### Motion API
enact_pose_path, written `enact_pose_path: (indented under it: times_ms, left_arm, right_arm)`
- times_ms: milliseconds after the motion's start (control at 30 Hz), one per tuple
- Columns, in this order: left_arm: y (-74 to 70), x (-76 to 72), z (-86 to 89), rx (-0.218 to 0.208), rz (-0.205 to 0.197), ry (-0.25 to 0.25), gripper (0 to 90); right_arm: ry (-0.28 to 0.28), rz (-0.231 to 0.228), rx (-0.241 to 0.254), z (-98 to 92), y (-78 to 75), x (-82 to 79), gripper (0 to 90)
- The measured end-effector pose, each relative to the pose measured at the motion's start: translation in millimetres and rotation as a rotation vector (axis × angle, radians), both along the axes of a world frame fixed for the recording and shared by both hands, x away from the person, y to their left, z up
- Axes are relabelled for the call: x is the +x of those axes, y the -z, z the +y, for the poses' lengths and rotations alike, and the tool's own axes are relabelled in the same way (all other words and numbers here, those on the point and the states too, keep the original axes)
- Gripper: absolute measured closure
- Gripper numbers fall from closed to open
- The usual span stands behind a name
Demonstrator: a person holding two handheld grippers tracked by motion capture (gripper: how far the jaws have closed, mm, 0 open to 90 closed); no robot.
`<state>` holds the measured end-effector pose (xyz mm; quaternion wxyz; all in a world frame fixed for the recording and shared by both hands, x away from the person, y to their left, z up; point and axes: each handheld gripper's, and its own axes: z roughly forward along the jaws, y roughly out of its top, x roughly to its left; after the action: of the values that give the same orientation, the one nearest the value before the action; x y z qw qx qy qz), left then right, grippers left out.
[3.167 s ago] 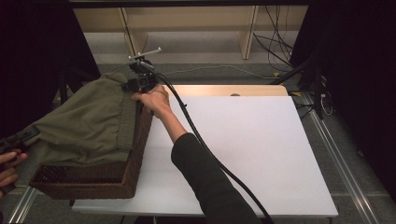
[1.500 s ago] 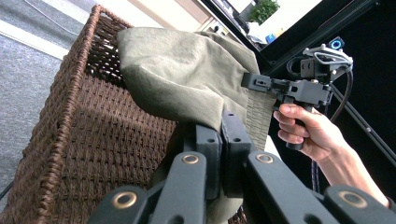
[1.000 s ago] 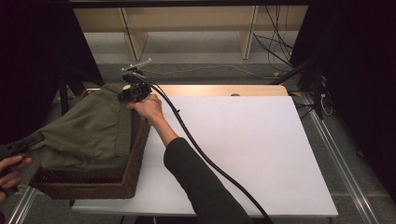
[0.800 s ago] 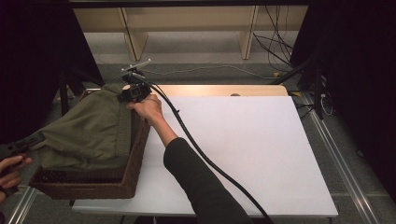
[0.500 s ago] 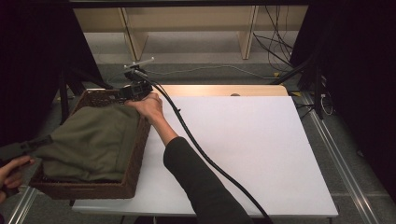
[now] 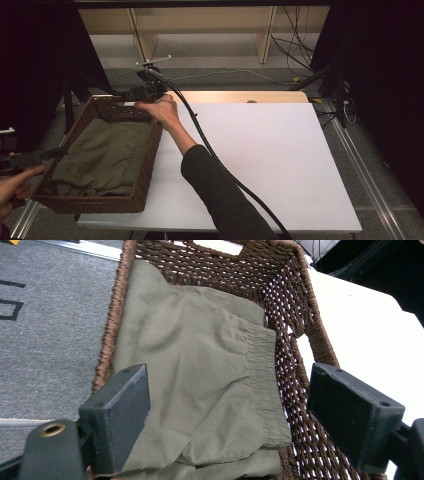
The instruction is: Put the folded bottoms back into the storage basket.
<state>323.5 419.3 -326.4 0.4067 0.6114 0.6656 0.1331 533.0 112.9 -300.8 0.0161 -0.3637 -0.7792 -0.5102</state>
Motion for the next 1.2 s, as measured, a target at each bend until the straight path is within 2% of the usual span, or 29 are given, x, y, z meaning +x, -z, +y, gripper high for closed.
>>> enact_pose_path:
  times_ms: [167, 433, 667, 1000, 1200]
  left_arm:
    - [1.5, 4.4, -7.7, 0.005, 0.0, 0.017, 17.6]
    - [-4.1, 7.6, -22.3, -0.019, -0.049, 0.041, 17.5]
    - [-6.9, 11.1, -36.6, -0.037, -0.087, 0.059, 17.5]
    - [-9.5, 16.8, -61.4, -0.084, -0.137, 0.096, 17.5]
    - [-8.6, 19.3, -71.5, -0.084, -0.146, 0.108, 17.5]
  right_arm:
    - [-0.005, -0.023, 0.005, -5.0, -8.2, -4.3, 31.2]
    - [-0.013, -0.07, -0.006, -17.9, -21.4, -12.0, 26.6]
    - [-0.009, -0.076, 0.002, -32.2, -24.5, -14.2, 25.4]
    - [0.016, -0.091, 0.021, -62.1, -29.2, -13.7, 24.0]
    - [0.028, -0.105, 0.028, -77.7, -32.5, -15.5, 23.3]
